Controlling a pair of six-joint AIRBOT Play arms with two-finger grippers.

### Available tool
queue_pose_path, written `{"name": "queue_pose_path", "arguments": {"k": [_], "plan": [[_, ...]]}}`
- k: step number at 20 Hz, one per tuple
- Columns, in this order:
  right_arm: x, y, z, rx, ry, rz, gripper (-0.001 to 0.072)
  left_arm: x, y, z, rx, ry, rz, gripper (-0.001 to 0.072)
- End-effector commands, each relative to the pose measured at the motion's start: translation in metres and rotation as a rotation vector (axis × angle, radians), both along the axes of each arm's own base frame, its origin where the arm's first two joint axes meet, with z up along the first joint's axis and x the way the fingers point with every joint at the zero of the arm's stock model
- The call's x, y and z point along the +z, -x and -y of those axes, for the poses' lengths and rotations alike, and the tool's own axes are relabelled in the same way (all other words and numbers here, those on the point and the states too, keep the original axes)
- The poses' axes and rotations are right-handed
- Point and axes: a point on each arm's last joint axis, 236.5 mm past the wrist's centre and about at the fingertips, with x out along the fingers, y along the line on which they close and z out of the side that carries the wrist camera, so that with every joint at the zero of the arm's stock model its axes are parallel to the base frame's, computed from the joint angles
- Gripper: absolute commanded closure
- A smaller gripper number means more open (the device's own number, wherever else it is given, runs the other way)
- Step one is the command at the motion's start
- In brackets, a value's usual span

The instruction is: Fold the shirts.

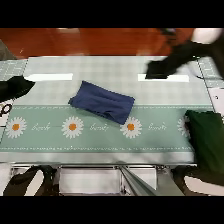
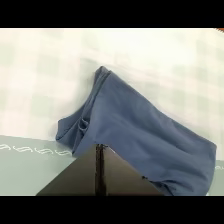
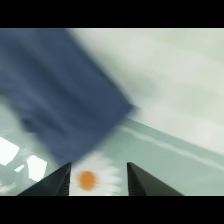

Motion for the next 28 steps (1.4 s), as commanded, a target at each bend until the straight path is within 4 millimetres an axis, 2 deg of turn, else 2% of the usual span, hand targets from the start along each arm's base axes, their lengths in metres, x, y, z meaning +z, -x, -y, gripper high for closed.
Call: {"name": "queue_pose_path", "arguments": {"k": [1,2,3,4,6,8,10,13,20,23,24,25,28], "plan": [[-0.011,0.034,0.117,-0.358,0.173,0.157,0.0303,-0.011,0.015,0.014,-0.055,0.014,-0.066,0.0686],[-0.033,0.045,0.120,-0.411,0.135,0.161,0.0294,-0.026,0.022,0.021,-0.074,0.031,-0.108,0.0686],[-0.062,0.056,0.114,-0.450,0.069,0.135,0.0294,-0.041,0.027,0.030,-0.095,0.055,-0.145,0.0686],[-0.090,0.067,0.098,-0.482,-0.018,0.078,0.0293,-0.057,0.034,0.040,-0.116,0.082,-0.183,0.0686],[-0.130,0.077,0.061,-0.501,-0.186,-0.008,0.0293,-0.084,0.045,0.058,-0.144,0.130,-0.241,0.0686],[-0.150,0.073,0.026,-0.485,-0.310,-0.057,0.0293,-0.105,0.054,0.071,-0.162,0.166,-0.285,0.0686],[-0.165,0.064,-0.012,-0.464,-0.416,-0.117,0.0293,-0.119,0.061,0.076,-0.168,0.176,-0.314,0.0686],[-0.185,0.060,-0.057,-0.416,-0.509,-0.232,0.0293,-0.126,0.064,0.076,-0.165,0.179,-0.330,0.0686],[-0.202,0.045,-0.123,-0.270,-0.559,-0.349,0.0296,-0.126,0.064,0.076,-0.165,0.179,-0.329,0.0686],[-0.195,0.035,-0.149,-0.204,-0.581,-0.350,0.0324,-0.126,0.064,0.076,-0.165,0.179,-0.329,0.0686],[-0.185,0.030,-0.157,-0.176,-0.590,-0.328,0.0484,-0.126,0.064,0.076,-0.165,0.179,-0.330,0.0686],[-0.173,0.024,-0.166,-0.133,-0.601,-0.294,0.0691,-0.126,0.064,0.076,-0.165,0.179,-0.330,0.0686],[-0.126,0.004,-0.191,0.001,-0.611,-0.183,0.0687,-0.126,0.064,0.076,-0.165,0.178,-0.329,0.0686]]}}
